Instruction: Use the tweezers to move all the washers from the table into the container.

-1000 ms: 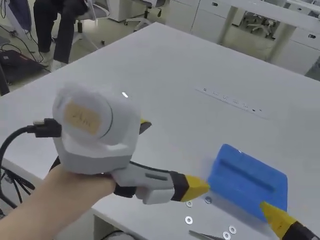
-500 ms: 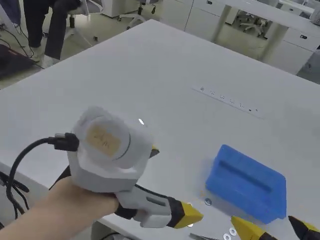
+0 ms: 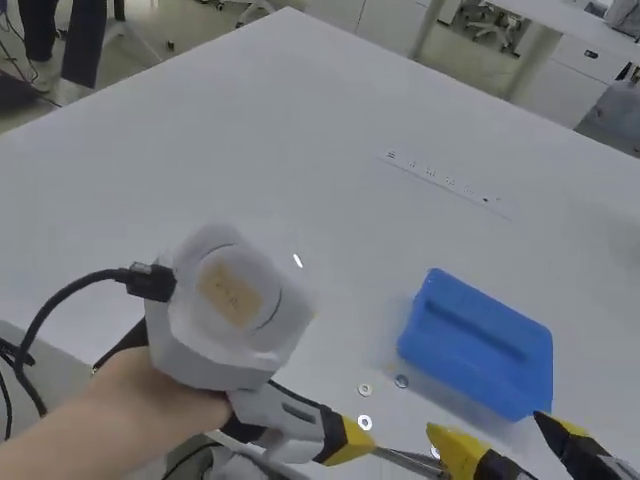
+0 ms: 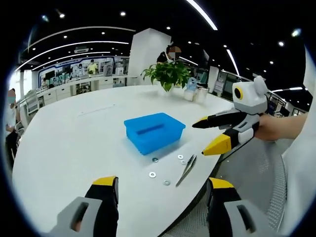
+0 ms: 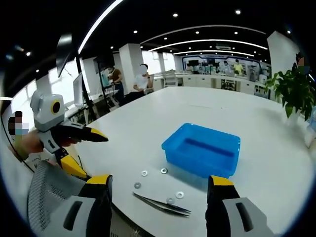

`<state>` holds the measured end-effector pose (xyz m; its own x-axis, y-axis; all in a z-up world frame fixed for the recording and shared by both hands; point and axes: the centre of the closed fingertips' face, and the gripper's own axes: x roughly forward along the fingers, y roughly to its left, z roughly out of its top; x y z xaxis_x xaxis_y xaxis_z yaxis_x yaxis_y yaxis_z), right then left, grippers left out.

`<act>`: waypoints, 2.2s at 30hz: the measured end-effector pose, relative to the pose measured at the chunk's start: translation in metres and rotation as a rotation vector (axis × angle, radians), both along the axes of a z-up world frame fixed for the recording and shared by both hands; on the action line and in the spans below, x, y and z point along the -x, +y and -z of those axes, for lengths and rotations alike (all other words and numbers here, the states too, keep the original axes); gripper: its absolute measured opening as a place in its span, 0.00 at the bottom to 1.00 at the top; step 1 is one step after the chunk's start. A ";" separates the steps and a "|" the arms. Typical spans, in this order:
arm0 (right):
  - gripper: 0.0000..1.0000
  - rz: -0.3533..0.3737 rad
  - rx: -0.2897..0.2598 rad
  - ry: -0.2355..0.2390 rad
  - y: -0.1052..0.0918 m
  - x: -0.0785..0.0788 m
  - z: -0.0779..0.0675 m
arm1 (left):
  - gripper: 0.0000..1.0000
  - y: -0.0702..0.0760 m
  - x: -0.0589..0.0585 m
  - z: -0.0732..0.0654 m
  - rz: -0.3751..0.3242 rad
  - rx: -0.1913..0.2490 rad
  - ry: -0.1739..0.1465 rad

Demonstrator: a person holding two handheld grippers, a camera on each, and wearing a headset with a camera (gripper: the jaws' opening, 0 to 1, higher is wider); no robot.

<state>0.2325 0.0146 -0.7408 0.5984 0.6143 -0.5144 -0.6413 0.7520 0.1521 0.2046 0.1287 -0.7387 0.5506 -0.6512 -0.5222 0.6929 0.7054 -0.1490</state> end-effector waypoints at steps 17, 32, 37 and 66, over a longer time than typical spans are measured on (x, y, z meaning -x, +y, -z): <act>0.54 -0.024 0.036 0.044 -0.013 0.005 0.017 | 0.35 -0.022 0.006 0.028 0.171 -0.063 0.059; 0.34 -0.110 0.152 0.066 -0.024 0.000 0.041 | 0.14 -0.055 0.001 0.057 0.393 -0.190 0.089; 0.30 -0.133 0.183 0.071 -0.022 0.003 0.047 | 0.05 -0.061 0.002 0.068 0.473 -0.249 0.072; 0.26 -0.132 0.234 0.055 -0.028 0.002 0.052 | 0.00 -0.071 -0.004 0.085 0.613 -0.415 -0.060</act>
<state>0.2306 -0.0131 -0.7924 0.4880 0.5456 -0.6813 -0.7316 0.6814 0.0215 0.2090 0.0574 -0.8238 0.1874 -0.6062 -0.7729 0.9790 0.1799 0.0963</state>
